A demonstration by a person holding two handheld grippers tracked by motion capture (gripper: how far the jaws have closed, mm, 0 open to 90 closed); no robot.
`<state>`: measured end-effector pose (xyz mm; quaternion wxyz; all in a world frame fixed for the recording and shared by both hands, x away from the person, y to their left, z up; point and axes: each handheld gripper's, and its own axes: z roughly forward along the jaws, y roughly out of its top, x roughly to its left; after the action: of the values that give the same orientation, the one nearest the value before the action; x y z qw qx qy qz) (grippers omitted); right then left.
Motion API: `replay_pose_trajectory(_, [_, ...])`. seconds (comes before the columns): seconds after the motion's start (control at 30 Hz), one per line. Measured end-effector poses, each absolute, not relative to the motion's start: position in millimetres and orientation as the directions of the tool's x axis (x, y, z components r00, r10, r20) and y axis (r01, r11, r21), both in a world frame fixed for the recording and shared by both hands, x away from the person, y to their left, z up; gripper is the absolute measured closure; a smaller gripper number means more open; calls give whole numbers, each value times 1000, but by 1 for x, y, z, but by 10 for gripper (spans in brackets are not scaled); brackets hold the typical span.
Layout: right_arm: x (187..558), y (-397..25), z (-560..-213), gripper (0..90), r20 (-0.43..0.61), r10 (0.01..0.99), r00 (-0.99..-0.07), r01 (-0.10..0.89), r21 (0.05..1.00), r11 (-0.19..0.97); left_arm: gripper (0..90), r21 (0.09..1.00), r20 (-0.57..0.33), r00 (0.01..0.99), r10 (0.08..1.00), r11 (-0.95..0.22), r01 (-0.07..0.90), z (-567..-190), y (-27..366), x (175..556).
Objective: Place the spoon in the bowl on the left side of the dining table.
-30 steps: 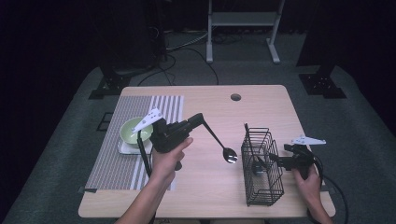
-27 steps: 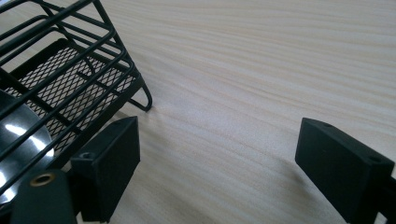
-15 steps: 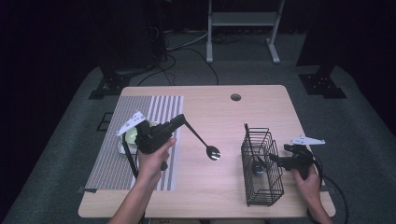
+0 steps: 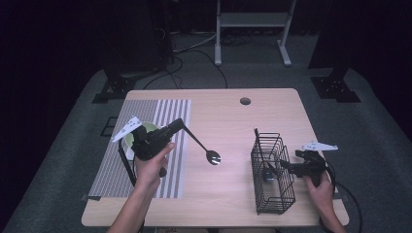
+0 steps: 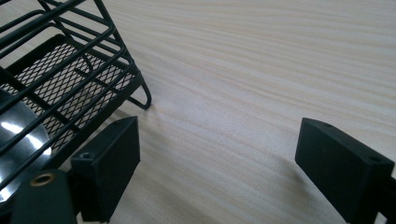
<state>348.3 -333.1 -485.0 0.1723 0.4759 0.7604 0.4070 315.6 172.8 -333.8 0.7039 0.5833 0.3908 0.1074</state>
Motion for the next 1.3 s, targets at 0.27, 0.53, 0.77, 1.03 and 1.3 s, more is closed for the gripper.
replay_pose_trajectory(0.27, [348, -333, -485, 130, 121, 865, -487, 584, 782, 220, 895, 902, -431, 657, 618, 305, 305, -334, 182, 318])
replay_pose_trajectory(0.53, [348, -332, -485, 130, 119, 866, -485, 585, 781, 220, 895, 902, -432, 643, 632, 314, 297, -333, 192, 320])
replay_pose_trajectory(0.77, [348, -332, -485, 130, 117, 867, -485, 585, 780, 222, 895, 898, -441, 618, 651, 325, 298, -335, 203, 324])
replay_pose_trajectory(1.03, [348, -331, -485, 130, 113, 867, -485, 586, 778, 226, 895, 890, -456, 586, 670, 344, 299, -338, 216, 330])
replay_pose_trajectory(1.3, [348, -331, -485, 130, 112, 867, -485, 586, 778, 227, 895, 887, -461, 566, 683, 358, 291, -336, 227, 331])
